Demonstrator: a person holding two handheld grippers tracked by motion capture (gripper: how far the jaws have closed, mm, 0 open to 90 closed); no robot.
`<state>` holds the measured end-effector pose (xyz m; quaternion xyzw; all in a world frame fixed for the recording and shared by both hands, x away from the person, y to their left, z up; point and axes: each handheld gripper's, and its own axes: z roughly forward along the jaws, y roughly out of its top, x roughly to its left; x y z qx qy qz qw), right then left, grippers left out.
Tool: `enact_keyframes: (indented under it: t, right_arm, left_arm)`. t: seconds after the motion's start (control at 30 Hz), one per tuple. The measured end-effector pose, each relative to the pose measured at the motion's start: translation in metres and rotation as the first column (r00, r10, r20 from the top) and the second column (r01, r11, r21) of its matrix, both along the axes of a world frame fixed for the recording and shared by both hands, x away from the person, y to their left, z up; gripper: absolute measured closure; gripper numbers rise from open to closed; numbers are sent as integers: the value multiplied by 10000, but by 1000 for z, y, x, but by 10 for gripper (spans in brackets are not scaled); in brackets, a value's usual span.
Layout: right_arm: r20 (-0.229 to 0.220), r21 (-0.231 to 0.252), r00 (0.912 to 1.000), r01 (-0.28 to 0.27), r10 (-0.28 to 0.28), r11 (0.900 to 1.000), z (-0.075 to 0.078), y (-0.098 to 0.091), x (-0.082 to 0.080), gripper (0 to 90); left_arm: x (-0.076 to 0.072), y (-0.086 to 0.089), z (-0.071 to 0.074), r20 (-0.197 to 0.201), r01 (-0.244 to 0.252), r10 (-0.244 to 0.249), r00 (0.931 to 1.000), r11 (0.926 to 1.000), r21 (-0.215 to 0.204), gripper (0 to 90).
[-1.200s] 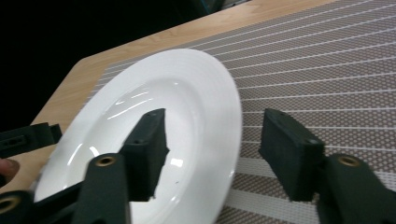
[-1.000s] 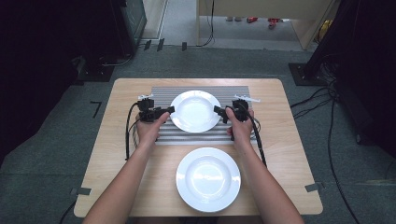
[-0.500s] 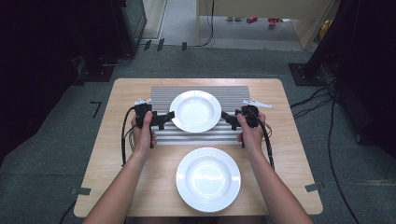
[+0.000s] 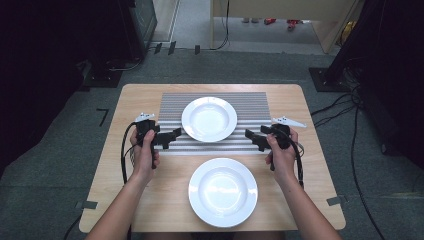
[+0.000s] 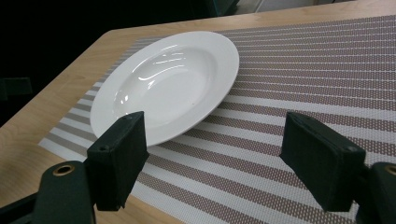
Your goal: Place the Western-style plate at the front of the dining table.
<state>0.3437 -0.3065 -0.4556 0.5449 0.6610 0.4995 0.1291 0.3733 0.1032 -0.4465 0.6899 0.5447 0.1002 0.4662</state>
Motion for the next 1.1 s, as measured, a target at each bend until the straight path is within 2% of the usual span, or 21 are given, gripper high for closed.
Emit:
enact_keyframes:
  t: [0.27, 0.4, 0.67, 0.9, 1.0, 1.1]
  right_arm:
    - [199, 105, 9998, 8, -10, 9999, 7, -14, -24, 216]
    - [190, 65, 9998, 75, -77, 10000, 8, -20, -32, 209]
    - [338, 118, 9989, 324, -328, 9994, 13, -42, -57, 205]
    - [383, 119, 9983, 437, -441, 9990, 11, -53, -73, 203]
    - [414, 39, 9977, 539, -540, 9985, 8, -58, -81, 202]
    - [370, -32, 9973, 640, -638, 9979, 4, -63, -88, 202]
  left_arm:
    - [-24, 7, 2, 299, 86, -94, 9995, 9996, 256, 15]
    - [-31, 11, 0, 293, 168, -179, 9994, 9992, 364, 15]
    - [-54, 23, -1, 431, 186, -195, 9989, 9996, 192, 15]
    - [-69, 31, -6, 494, 182, -196, 9986, 9994, 283, 14]
    - [-78, 35, -4, 641, 105, -130, 9979, 9992, 398, 14]
    - [-87, 40, -4, 752, 63, -87, 9971, 9994, 330, 14]
